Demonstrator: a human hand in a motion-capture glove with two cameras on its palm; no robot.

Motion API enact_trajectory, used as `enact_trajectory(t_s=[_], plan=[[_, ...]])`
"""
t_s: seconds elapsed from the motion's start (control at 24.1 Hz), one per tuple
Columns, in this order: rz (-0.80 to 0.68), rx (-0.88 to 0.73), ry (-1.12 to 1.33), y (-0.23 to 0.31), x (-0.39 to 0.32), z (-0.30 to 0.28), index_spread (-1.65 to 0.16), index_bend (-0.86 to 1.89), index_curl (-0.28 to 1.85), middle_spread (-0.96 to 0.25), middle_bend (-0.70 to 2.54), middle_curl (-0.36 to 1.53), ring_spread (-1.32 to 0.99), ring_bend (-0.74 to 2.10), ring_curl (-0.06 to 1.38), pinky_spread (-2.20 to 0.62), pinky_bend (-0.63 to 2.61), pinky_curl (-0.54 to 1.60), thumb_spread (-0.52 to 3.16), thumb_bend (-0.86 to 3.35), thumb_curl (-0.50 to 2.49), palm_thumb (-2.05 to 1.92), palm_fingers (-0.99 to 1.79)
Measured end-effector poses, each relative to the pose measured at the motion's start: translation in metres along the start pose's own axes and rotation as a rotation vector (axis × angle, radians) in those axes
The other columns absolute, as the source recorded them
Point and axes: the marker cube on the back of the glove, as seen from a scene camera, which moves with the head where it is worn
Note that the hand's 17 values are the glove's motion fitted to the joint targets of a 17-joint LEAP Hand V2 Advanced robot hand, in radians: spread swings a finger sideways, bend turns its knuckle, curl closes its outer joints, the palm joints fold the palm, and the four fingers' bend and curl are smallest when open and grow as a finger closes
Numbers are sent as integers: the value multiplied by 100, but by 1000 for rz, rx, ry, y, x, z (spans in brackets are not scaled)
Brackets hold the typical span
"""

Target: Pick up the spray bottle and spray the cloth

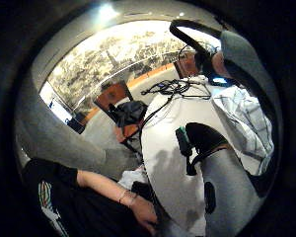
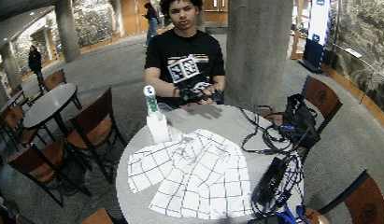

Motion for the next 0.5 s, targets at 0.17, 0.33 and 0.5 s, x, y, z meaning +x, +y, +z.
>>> enact_trajectory(t_s=[0.17,0.33,0.5], plan=[[90,30,39,51,17,-26,-33,16,30,-9,31,33,-12,32,29,14,18,25,101,19,31,72,89],[173,18,20,82,34,-38,-33,16,31,-10,31,34,-13,32,30,13,17,26,101,15,32,72,91],[233,40,27,108,45,-48,-33,16,32,-10,30,35,-13,32,31,13,17,26,102,12,33,73,91]])
